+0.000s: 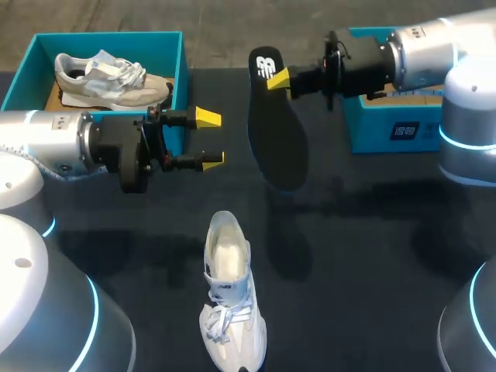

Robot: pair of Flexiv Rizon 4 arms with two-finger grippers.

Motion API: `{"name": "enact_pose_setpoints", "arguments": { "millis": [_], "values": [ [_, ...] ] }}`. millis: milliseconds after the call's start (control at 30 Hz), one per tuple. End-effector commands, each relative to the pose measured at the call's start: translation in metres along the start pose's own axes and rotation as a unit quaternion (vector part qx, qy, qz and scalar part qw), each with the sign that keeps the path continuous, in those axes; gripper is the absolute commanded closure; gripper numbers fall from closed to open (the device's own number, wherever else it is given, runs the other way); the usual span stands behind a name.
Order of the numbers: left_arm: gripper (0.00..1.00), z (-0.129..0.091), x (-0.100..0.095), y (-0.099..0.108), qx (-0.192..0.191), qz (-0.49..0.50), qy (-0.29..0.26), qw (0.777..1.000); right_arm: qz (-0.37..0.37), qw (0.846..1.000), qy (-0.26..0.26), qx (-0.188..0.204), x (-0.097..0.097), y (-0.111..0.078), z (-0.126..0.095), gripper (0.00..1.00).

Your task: Take the shoe out of the shoebox, open the shoe tongue, remove and reinsert the insole, then place the shoe into the shoebox

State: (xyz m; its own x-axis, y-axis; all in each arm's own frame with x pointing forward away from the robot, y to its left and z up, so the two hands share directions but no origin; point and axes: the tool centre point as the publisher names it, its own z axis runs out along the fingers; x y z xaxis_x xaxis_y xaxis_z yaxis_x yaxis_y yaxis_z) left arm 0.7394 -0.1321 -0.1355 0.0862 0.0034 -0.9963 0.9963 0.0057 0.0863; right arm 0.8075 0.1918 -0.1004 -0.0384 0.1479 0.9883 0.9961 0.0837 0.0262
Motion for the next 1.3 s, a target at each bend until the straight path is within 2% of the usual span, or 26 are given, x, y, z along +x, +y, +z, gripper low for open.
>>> {"name": "enact_pose_setpoints", "arguments": {
  "millis": [33, 467, 967, 1000, 1100, 1167, 1233, 1300],
  "values": [
    [0.00, 0.001, 0.001, 0.000, -0.001, 0.001, -0.001, 1.000, 0.000, 1.000, -0.001, 0.002, 0.000, 0.002, 0.001, 1.00],
    [0.00, 0.020, 0.001, 0.005, -0.008, 0.002, -0.015, 1.000, 0.050, 0.999, 0.002, -0.004, -0.019, 0.011, 0.015, 1.00],
    [0.01, 0.053, 0.009, 0.007, -0.030, 0.005, -0.019, 0.999, 0.050, 0.999, 0.002, -0.004, -0.019, 0.011, 0.015, 1.00],
    [0.05, 0.055, 0.008, 0.007, -0.031, 0.006, -0.019, 0.999, 0.050, 0.999, 0.002, -0.004, -0.019, 0.011, 0.015, 1.00],
    [0.27, 0.057, 0.005, 0.007, -0.031, 0.008, -0.023, 0.999, 0.050, 0.999, 0.002, -0.004, -0.019, 0.011, 0.015, 1.00],
    [0.33, 0.058, 0.004, 0.007, -0.032, 0.010, -0.024, 0.999, 0.050, 0.999, 0.002, -0.004, -0.019, 0.011, 0.015, 1.00],
    [0.46, 0.059, 0.003, 0.007, -0.033, 0.012, -0.024, 0.999, 0.050, 0.999, 0.002, -0.004, -0.019, 0.011, 0.015, 1.00],
    [0.51, 0.060, 0.004, 0.009, -0.036, 0.012, -0.022, 0.999, 0.050, 0.999, 0.002, -0.004, -0.019, 0.011, 0.015, 1.00]
  ]
}}
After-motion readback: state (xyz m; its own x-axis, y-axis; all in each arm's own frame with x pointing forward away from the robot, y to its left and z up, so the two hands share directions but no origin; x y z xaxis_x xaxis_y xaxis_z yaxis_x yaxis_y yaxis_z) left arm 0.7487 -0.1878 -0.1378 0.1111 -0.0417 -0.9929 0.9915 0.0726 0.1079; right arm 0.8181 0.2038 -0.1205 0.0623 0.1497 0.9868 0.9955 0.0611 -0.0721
